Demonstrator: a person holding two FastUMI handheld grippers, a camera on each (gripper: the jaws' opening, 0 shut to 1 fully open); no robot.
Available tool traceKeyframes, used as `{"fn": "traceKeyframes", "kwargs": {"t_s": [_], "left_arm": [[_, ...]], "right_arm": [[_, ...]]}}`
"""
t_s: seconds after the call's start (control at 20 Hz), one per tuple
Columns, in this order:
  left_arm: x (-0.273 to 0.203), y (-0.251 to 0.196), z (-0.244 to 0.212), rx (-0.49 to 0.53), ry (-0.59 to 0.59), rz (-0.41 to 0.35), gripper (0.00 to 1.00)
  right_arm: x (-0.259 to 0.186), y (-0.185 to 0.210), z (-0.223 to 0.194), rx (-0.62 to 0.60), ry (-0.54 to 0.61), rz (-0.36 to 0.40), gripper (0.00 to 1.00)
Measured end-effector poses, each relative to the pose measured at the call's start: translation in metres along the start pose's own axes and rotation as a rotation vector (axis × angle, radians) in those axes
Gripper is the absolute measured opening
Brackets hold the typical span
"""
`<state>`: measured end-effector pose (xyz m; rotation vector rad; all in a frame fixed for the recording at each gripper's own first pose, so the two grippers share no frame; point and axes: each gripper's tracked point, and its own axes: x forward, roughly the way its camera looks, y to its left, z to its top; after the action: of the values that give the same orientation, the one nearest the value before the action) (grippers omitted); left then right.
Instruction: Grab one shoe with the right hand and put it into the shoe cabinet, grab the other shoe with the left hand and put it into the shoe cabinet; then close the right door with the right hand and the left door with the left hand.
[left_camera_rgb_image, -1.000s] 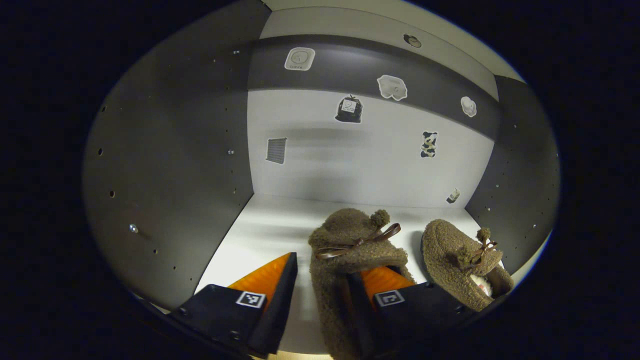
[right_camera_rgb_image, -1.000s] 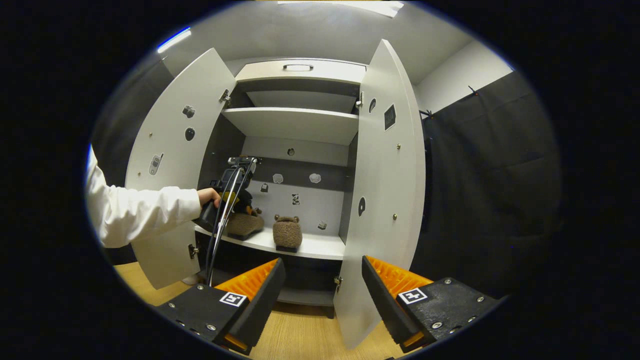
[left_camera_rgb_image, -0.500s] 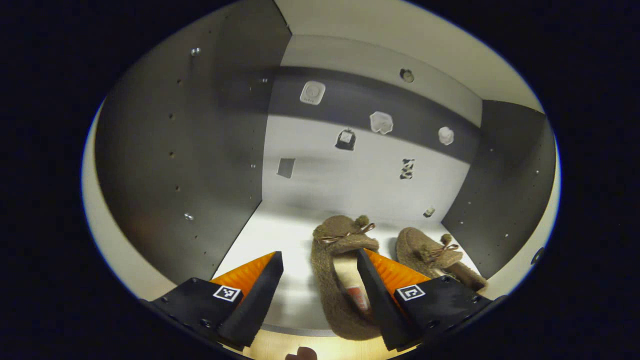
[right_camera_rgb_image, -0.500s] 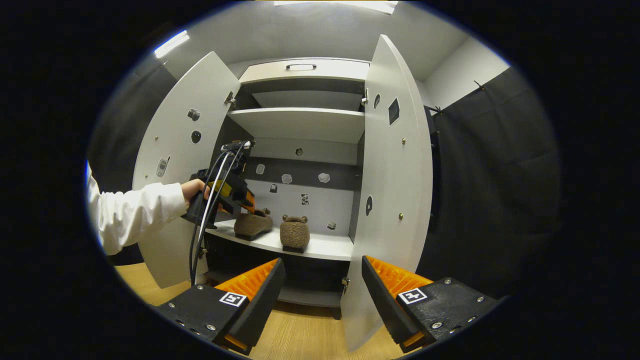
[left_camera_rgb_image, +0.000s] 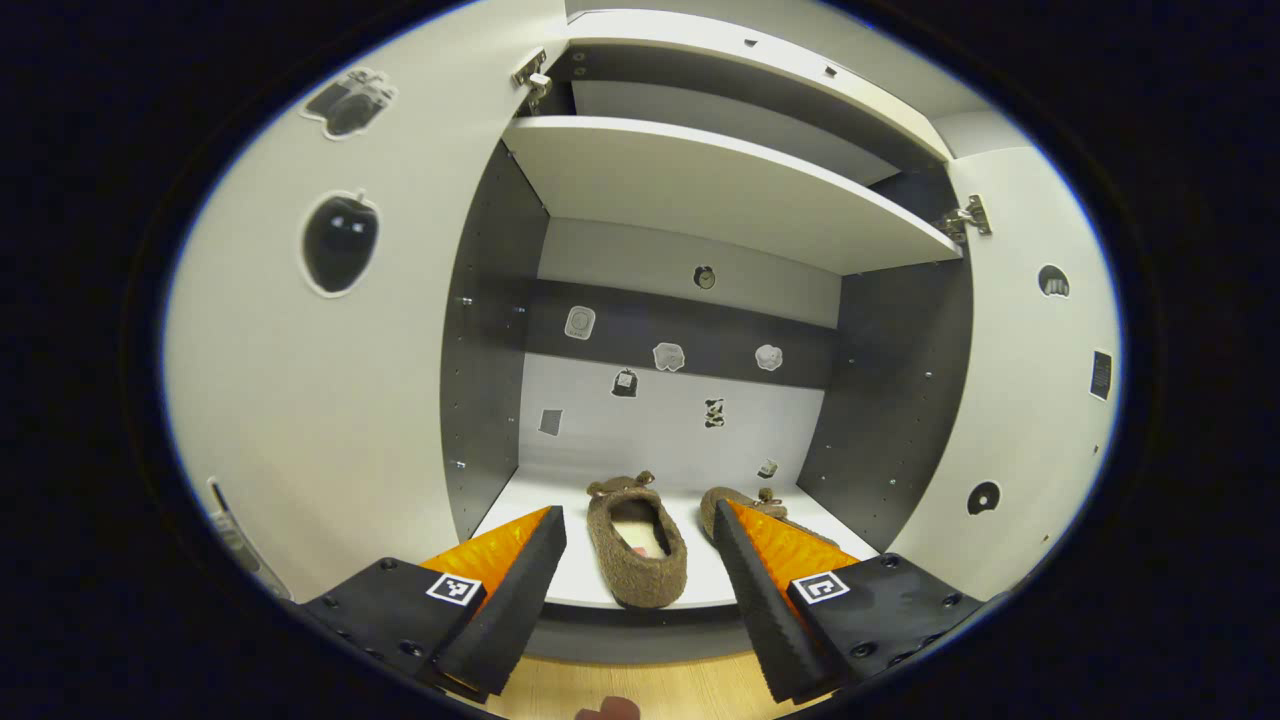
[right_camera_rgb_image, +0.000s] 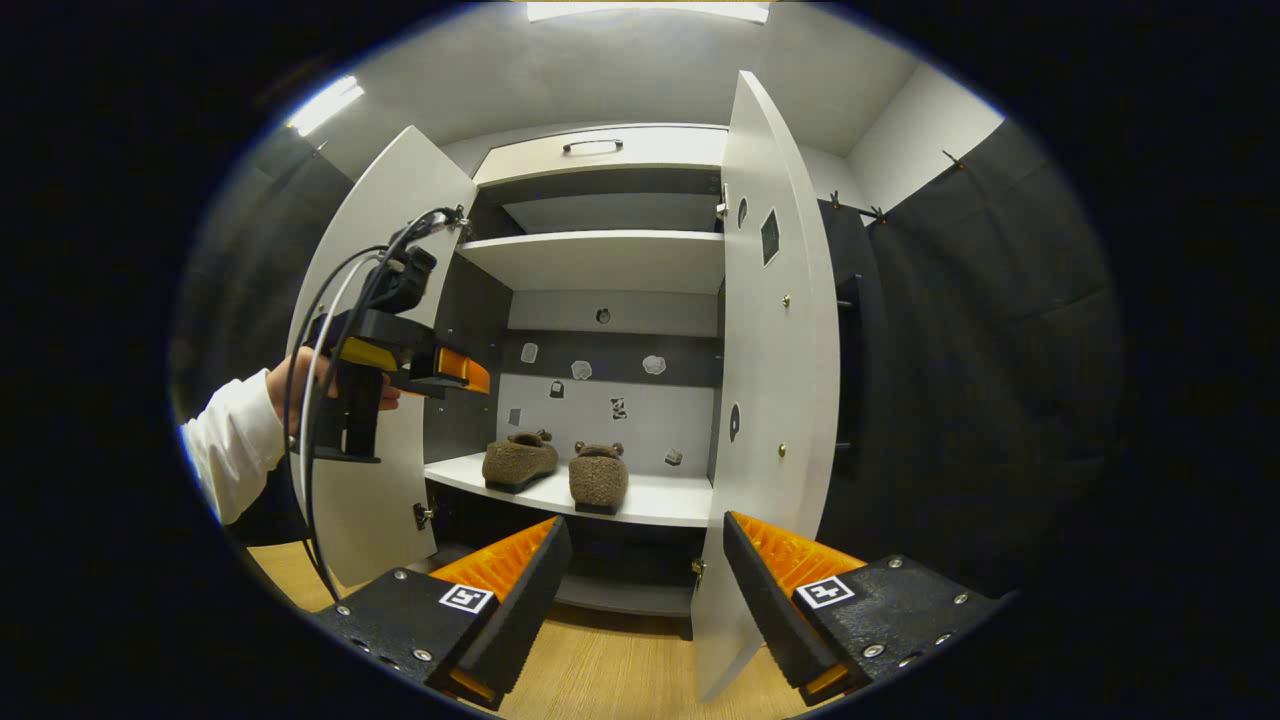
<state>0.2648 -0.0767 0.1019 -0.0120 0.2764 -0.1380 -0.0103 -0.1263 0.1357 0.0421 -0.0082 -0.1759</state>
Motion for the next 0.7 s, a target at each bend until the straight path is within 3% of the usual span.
{"fn": "traceKeyframes", "kwargs": {"t_s": [0.15,0.25,0.3,0.7], "left_arm": [[-0.041,0.000,-0.014,-0.004,-0.062,0.029,0.94],[-0.066,0.006,-0.034,0.014,-0.090,0.070,0.99],[-0.076,0.010,-0.046,0.027,-0.093,0.093,0.94],[-0.132,0.030,-0.130,0.019,-0.094,0.204,0.94]], "right_arm": [[-0.009,-0.009,0.001,0.022,-0.002,0.004,0.94],[-0.014,-0.017,-0.001,0.033,0.006,-0.001,0.94],[-0.015,-0.021,-0.002,0.038,0.009,-0.005,0.94],[-0.025,-0.042,0.007,0.097,-0.003,-0.028,0.94]]}}
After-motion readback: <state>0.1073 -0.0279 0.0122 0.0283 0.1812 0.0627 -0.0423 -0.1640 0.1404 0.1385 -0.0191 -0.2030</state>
